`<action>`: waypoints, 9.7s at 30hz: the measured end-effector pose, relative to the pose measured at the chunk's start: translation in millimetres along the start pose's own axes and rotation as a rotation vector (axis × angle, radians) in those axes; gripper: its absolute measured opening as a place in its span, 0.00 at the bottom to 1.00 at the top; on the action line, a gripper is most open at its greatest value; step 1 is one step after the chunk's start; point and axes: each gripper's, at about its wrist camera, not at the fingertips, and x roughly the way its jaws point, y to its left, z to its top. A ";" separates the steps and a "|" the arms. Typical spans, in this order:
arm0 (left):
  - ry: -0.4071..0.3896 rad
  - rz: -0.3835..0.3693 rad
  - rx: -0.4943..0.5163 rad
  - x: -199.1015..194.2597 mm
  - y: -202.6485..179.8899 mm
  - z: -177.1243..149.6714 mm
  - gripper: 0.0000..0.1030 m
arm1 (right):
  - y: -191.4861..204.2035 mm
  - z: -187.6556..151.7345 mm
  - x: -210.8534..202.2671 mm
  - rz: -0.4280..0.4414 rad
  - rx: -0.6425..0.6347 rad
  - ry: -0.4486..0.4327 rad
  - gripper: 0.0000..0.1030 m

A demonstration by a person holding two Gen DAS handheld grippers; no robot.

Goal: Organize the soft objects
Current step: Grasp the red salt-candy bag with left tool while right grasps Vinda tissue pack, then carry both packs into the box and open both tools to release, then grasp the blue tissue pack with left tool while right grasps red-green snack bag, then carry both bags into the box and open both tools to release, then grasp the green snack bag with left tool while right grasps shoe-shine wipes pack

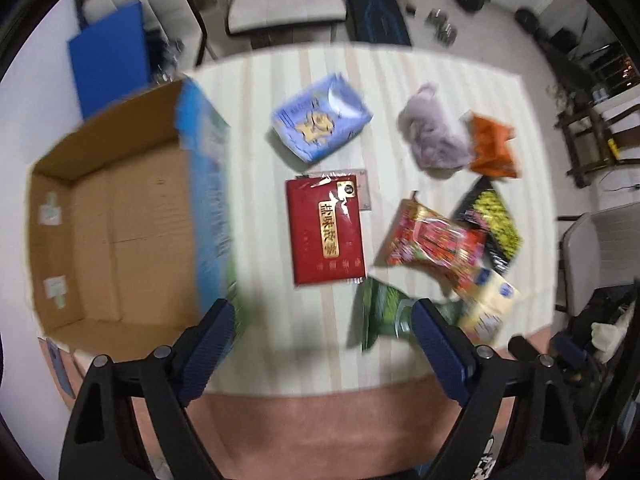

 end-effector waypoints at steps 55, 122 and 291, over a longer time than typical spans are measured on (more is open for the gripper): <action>-0.185 -0.043 -0.158 -119.9 178.5 -31.3 0.43 | 231.0 1.6 -92.6 0.310 -0.396 0.019 0.65; -0.280 0.014 -0.109 -136.8 263.1 -49.9 0.98 | 359.4 -44.8 -73.2 0.238 -0.395 -0.103 1.00; -0.351 0.050 -0.193 -135.8 300.8 -137.9 0.98 | 368.3 -114.2 -87.0 0.147 -0.464 -0.214 1.00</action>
